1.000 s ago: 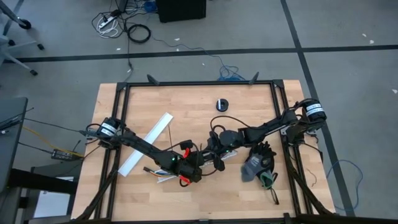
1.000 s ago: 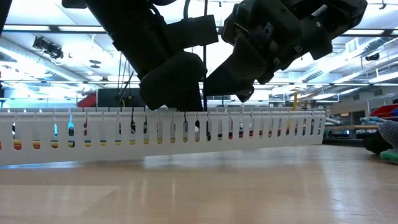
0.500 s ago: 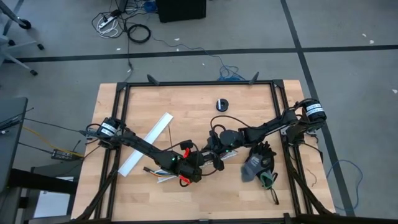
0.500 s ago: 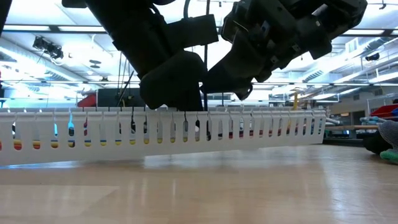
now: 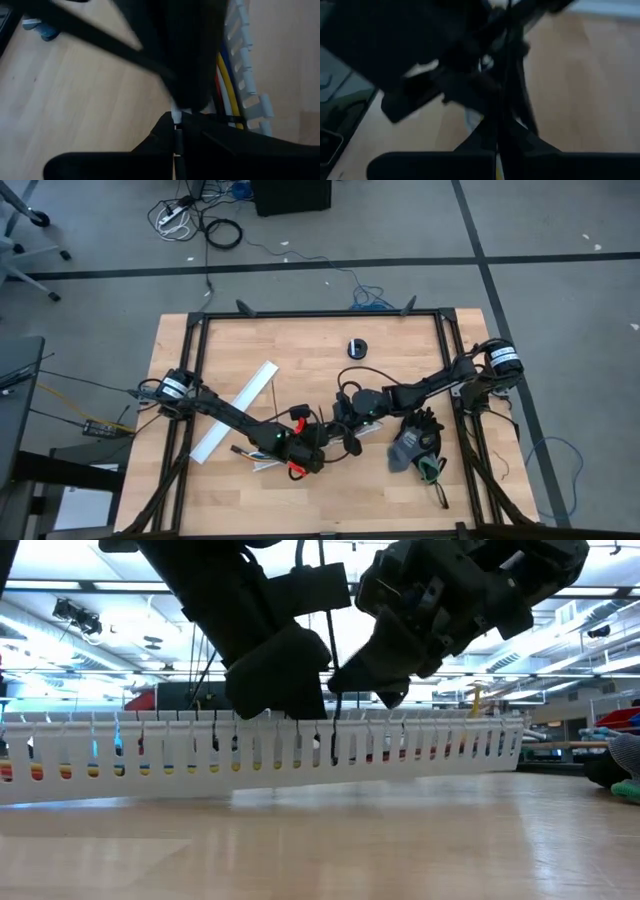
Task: Ziptie cables
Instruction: Put the cable wires in the white cable duct
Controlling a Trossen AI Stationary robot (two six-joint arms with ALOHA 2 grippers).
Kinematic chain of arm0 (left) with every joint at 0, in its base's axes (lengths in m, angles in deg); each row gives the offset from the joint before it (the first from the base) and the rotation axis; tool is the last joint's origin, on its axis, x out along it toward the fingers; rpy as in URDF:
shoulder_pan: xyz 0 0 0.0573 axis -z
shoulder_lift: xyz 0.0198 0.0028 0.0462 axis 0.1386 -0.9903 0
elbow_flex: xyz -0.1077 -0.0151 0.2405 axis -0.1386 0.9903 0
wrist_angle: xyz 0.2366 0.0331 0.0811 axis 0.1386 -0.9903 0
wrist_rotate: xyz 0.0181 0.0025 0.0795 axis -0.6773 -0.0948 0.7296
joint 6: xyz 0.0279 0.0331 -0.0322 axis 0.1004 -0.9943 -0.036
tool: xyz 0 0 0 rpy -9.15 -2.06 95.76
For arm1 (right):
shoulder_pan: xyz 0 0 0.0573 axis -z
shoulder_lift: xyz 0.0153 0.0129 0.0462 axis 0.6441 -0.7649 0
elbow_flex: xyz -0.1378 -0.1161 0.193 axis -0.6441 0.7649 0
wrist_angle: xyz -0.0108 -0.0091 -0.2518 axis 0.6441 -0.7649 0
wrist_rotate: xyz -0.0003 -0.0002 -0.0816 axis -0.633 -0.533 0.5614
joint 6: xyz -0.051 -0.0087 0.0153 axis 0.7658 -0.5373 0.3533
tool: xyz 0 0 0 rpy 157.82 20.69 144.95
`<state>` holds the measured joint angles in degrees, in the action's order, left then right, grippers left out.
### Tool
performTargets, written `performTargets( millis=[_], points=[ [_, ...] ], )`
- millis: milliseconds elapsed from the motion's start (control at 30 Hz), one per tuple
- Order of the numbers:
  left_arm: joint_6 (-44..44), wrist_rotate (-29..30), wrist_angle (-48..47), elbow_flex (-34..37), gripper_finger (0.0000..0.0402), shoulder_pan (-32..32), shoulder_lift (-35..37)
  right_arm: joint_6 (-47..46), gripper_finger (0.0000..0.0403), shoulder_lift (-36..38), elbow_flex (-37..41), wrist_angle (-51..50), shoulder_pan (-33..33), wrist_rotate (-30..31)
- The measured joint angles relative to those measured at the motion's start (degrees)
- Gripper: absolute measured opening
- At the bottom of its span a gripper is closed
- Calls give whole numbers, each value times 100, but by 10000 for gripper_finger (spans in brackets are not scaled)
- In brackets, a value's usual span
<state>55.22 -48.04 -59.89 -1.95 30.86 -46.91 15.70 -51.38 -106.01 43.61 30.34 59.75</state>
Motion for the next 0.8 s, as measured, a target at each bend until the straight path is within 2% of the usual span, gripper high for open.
performTargets(
  millis=[433, 800],
  points=[
    [-140, -65, -34, -2, 0, 90, 0, 33, 0, 0, 0, -183, 43, 185],
    [-586, -125, -42, -358, 0, 90, -2, 46, 0, 11, 0, -140, 45, 424]
  ],
)
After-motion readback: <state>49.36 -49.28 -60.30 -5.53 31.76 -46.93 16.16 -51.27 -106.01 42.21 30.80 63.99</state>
